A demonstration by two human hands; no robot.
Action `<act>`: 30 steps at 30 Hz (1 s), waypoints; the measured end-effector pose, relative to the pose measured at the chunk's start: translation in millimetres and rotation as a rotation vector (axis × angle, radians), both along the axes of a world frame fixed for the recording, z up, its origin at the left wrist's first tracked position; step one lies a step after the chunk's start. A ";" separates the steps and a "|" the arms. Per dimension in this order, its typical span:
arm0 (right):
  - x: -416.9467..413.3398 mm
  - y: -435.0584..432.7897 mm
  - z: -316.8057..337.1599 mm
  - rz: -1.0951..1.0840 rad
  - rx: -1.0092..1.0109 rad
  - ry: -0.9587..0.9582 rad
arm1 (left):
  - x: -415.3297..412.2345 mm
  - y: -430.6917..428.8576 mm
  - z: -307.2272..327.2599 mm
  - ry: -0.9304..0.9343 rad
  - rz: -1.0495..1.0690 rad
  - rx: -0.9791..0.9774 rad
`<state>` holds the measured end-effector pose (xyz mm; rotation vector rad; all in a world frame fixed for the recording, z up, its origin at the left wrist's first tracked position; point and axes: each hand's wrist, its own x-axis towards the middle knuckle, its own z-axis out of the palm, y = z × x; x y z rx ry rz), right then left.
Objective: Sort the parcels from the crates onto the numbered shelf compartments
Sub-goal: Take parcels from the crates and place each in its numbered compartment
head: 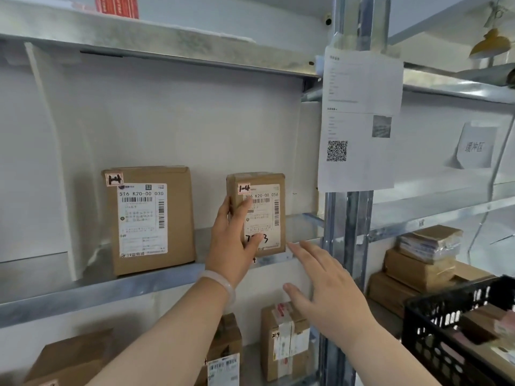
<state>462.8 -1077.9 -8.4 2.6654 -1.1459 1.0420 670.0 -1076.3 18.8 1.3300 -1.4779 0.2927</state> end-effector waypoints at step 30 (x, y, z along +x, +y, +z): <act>79.6 22.7 -34.8 0.469 -0.007 0.011 | 47.6 135.2 -46.5 -0.335 0.472 -0.074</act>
